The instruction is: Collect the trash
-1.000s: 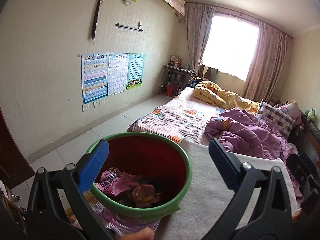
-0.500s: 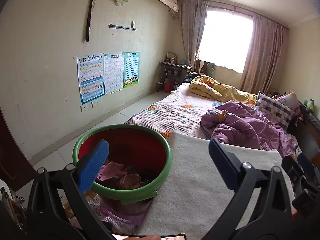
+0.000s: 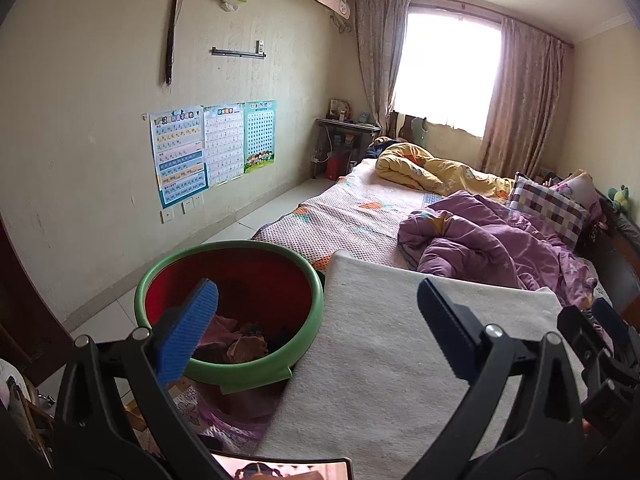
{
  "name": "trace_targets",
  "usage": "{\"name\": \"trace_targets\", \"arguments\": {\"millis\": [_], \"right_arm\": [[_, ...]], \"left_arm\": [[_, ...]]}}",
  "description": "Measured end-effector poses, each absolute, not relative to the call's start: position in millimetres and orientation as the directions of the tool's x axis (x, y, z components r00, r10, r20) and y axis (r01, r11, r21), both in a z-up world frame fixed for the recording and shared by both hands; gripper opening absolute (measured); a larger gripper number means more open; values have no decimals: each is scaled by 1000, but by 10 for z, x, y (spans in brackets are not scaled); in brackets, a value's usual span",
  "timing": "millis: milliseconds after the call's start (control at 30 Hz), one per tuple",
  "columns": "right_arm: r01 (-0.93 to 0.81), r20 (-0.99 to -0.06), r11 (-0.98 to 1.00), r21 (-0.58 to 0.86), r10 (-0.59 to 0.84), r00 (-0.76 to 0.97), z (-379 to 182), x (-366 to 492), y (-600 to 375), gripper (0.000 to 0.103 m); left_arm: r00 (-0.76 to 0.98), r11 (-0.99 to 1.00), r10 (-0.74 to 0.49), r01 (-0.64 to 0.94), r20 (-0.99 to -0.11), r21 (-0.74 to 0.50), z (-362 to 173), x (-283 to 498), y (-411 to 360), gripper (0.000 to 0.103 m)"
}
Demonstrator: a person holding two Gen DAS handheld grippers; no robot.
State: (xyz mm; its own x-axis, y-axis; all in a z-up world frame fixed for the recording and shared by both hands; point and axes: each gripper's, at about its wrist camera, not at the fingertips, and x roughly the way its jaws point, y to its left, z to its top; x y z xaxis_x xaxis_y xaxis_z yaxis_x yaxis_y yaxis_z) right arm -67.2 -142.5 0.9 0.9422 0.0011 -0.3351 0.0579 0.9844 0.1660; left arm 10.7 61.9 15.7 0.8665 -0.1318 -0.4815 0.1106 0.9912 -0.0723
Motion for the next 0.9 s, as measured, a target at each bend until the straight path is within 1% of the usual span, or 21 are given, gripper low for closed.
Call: {"name": "trace_targets", "arguments": {"millis": [467,900], "right_arm": [[31,-342,985,170,29,939,2,-632,-1470,97],[59,-356,982,177,8,934,-55,-663,-1624,97]], "left_arm": [[867,995,-98,82,-488,-53,162,81,539,98],[859,992,-124,122,-497,-37,154,96,347,98]]}}
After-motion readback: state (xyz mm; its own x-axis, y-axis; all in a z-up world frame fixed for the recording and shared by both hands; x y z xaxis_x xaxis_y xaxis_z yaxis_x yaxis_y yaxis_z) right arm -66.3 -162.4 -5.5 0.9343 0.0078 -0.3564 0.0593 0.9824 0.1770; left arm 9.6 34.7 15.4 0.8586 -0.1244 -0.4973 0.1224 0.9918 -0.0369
